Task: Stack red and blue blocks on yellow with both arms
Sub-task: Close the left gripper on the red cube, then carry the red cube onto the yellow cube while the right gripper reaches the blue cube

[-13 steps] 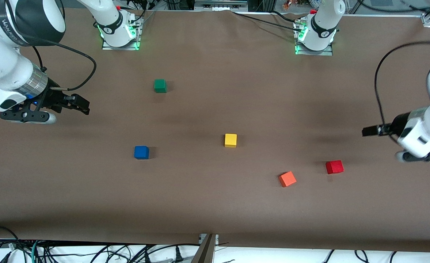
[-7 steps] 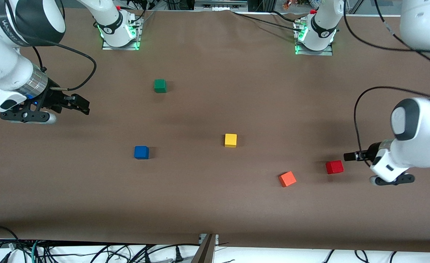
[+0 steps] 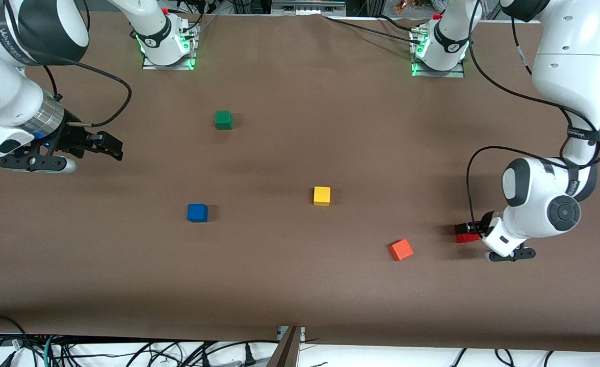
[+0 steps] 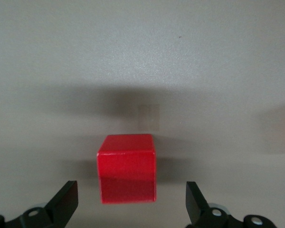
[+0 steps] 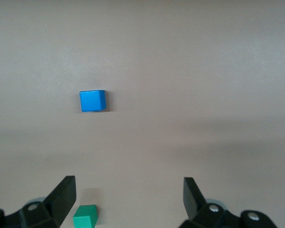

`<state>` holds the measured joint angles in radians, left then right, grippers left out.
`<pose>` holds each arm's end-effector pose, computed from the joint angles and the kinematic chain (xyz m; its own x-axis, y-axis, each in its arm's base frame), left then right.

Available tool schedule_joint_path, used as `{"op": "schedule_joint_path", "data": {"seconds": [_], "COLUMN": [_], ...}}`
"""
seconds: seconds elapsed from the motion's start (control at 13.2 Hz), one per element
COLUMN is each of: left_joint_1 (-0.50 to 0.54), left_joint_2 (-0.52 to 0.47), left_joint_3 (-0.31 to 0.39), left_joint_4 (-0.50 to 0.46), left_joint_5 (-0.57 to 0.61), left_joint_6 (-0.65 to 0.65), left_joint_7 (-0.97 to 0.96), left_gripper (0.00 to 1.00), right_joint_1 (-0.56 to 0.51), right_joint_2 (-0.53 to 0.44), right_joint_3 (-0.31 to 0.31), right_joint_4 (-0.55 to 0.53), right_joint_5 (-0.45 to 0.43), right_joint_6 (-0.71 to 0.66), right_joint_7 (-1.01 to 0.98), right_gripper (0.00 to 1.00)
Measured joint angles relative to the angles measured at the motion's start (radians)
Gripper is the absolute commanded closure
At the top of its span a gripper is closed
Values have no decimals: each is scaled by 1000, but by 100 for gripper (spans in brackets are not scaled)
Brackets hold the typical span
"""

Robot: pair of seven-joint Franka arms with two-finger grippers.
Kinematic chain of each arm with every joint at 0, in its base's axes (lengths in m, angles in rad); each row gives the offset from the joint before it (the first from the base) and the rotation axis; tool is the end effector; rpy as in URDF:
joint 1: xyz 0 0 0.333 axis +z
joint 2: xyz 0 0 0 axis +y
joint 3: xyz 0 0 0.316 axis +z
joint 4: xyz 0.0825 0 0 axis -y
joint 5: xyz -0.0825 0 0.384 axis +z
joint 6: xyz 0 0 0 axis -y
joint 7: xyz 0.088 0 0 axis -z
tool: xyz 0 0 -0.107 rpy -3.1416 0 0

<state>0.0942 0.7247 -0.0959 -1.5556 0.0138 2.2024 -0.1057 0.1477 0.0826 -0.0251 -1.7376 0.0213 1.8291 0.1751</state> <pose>0.6960 0.0085 0.2156 0.9902 0.1146 -0.0801 0.1184 -0.9920 0.0448 0.5850 0.0743 0.5201 0.9983 -0.0578 0.0055 -0.0577 -0.9981 -0.0198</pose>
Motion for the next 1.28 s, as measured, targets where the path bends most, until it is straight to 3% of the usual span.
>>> {"op": "schedule_joint_path", "data": {"seconds": [0.23, 0.3, 0.38, 0.45, 0.6, 0.68, 0.98, 1.28], "left_joint_1": [0, 0, 0, 0, 0, 0, 0, -42], "left_joint_2": [10, 12, 14, 15, 18, 18, 17, -14], "left_joint_3": [0, 0, 0, 0, 0, 0, -1, -23], "left_joint_4": [-18, -19, -19, -19, -19, -19, -8, 65], "left_joint_5": [0, 0, 0, 0, 0, 0, 0, 0], "left_joint_6": [49, 54, 55, 56, 57, 58, 71, 50], "left_joint_7": [-1, -1, -1, -1, -1, -1, -2, -12], "left_gripper": [0, 12, 45, 66, 93, 100, 100, 100], "right_joint_1": [0, 0, 0, 0, 0, 0, 0, 0], "right_joint_2": [0, 0, 0, 0, 0, 0, 0, 1], "right_joint_3": [0, 0, 0, 0, 0, 0, 0, 0], "right_joint_4": [0, 0, 0, 0, 0, 0, 0, 0], "right_joint_5": [0, 0, 0, 0, 0, 0, 0, 0], "right_joint_6": [0, 0, 0, 0, 0, 0, 0, 0], "right_joint_7": [0, 0, 0, 0, 0, 0, 0, 0], "right_gripper": [0, 0, 0, 0, 0, 0, 0, 0]}}
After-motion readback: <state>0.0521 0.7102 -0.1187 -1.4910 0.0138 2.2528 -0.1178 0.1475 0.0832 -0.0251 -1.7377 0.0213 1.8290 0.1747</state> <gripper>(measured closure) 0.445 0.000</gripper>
